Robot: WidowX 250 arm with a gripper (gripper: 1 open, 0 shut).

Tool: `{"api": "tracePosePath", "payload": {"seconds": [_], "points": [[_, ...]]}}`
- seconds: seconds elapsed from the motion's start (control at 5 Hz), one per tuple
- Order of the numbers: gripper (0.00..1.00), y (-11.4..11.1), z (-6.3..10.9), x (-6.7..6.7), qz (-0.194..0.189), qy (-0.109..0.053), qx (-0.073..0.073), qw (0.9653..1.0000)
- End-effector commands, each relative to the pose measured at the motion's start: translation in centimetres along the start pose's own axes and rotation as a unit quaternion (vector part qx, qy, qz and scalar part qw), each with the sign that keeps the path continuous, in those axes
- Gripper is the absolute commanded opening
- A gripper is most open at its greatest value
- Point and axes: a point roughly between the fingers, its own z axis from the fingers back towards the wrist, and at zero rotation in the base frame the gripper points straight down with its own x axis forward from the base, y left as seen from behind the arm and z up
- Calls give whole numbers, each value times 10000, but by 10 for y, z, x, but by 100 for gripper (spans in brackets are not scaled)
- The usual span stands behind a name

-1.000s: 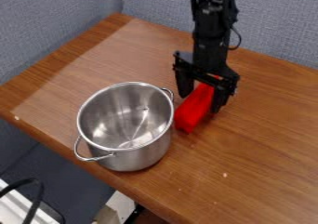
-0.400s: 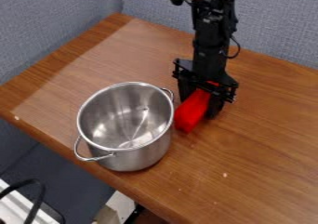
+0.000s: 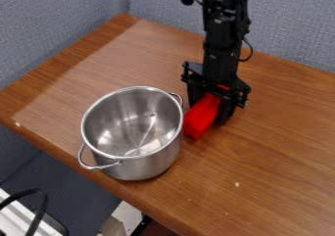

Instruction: Put the red object in the metal pot

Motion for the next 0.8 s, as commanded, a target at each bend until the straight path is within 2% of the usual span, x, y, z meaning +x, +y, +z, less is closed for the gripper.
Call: {"api": "tracePosePath", "payload": {"seconds": [0.0,0.6], "points": [[0,12,13,8,131,-194,52,9997],[0,13,14,7,113,-96,69,9999]]}}
